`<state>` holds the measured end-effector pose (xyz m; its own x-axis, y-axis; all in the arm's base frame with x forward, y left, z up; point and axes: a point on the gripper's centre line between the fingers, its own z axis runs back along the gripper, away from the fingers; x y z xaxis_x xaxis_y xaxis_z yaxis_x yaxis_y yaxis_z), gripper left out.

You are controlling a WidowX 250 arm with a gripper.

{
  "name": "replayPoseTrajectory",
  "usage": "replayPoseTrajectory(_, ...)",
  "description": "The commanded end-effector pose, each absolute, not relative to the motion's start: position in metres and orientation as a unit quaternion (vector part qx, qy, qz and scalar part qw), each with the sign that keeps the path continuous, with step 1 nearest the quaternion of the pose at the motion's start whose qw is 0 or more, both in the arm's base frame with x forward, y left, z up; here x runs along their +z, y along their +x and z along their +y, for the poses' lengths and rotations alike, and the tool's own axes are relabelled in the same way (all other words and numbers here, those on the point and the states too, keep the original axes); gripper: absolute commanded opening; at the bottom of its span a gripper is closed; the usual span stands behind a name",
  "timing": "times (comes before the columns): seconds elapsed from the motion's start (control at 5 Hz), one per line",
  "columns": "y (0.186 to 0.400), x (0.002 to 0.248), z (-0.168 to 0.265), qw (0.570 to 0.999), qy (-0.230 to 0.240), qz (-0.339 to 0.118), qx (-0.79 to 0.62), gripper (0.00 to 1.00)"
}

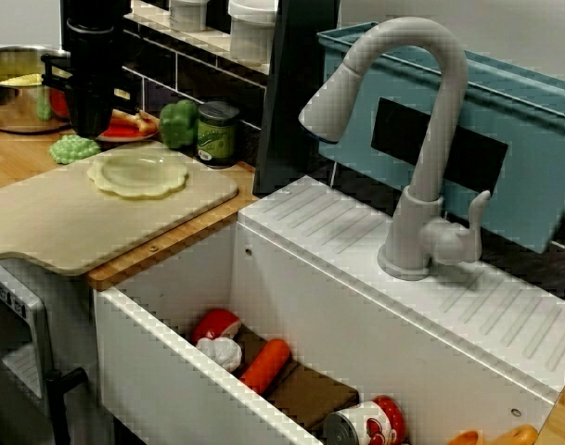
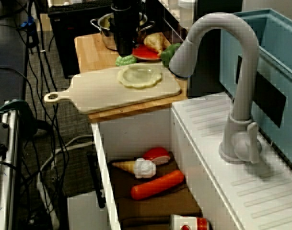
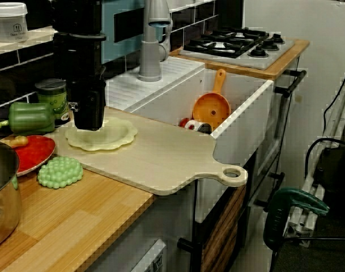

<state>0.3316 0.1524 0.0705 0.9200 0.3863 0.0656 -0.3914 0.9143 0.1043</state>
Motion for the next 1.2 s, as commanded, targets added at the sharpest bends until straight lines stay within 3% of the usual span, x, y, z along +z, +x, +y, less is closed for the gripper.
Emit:
replayPoseTrajectory(0.0, 0.36, 0.082, 0.164, 0.964, 0.075, -0.054, 0.25, 0.0)
replayPoseTrajectory(0.4, 0.374, 0.082, 0.183, 0.959, 0.074, -0.063, 0.268, 0.0)
replayPoseTrajectory(1.0, 0.375, 0.075, 0.191, 0.954, 0.069, -0.062, 0.286, 0.0)
